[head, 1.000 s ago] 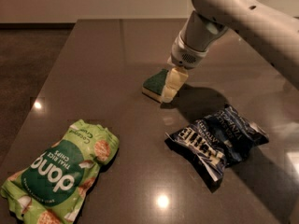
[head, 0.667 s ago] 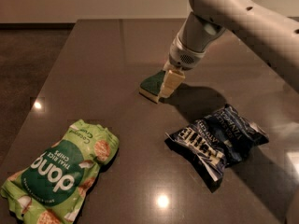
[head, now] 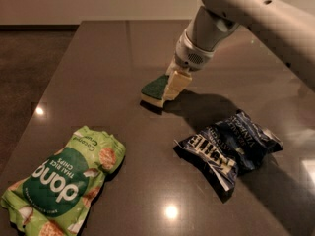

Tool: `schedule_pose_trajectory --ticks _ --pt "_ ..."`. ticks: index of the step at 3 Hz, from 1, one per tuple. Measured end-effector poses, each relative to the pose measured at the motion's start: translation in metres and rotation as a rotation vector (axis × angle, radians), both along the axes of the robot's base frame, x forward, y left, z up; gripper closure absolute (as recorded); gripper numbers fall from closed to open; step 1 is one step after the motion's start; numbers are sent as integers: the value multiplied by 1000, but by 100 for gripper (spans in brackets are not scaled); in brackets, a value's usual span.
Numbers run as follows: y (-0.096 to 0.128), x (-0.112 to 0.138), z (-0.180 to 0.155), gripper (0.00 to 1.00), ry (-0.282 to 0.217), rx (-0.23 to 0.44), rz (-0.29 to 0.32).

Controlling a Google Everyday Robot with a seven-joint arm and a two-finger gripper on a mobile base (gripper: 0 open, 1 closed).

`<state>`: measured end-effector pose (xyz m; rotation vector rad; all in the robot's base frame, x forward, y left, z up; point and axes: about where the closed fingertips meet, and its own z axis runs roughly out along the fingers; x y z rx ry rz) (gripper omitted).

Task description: Move sponge near green rice chip bag

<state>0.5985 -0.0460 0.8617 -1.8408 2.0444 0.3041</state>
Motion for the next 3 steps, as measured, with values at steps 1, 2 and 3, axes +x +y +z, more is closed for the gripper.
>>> schedule_pose_trajectory --ticks 1,2,3 --pt "29 -30 28 100 -1 59 89" --pt "62 -59 35 100 18 92 181" --pt "89 -82 31 83 41 100 246"
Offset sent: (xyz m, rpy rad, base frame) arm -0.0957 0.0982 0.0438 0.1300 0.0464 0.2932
